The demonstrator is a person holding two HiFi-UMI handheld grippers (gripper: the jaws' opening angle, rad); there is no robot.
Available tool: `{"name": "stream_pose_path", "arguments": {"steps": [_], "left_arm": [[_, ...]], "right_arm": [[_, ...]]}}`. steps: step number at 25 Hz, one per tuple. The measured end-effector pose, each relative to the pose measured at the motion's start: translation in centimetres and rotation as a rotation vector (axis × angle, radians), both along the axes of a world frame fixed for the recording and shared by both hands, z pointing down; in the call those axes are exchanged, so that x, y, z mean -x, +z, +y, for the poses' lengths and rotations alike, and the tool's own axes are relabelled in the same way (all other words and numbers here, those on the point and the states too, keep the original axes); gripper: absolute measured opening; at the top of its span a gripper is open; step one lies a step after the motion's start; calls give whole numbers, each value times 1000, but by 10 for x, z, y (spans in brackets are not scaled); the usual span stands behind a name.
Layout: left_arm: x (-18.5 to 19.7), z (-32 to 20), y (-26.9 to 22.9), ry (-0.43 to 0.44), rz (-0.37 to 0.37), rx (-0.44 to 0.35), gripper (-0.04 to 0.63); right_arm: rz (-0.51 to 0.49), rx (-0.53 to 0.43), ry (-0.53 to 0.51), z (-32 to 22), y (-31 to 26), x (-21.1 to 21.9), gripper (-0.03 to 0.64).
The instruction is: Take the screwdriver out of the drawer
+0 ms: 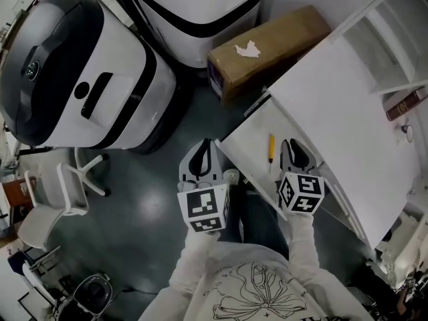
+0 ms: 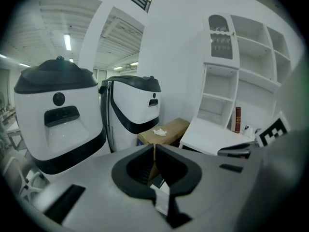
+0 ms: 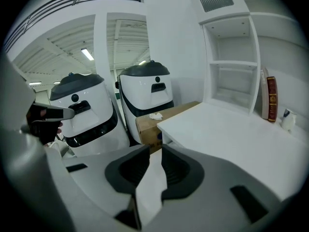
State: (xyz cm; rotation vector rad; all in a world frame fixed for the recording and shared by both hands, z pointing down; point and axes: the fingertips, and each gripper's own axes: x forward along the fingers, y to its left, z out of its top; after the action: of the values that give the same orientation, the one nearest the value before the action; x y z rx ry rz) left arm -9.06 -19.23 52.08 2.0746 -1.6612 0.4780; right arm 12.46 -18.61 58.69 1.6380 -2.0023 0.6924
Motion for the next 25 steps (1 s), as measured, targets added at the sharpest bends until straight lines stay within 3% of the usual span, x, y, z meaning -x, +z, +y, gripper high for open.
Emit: {"name": "stream_pose_path", "arguments": {"steps": [9, 25], "left_arm": [[-9, -2, 38, -12, 5, 77, 14], [-25, -20, 84, -39, -26, 166, 14]], "right_arm": [[2, 119, -30, 1, 58, -8, 100], [-20, 357, -82, 16, 172, -13, 103]]}}
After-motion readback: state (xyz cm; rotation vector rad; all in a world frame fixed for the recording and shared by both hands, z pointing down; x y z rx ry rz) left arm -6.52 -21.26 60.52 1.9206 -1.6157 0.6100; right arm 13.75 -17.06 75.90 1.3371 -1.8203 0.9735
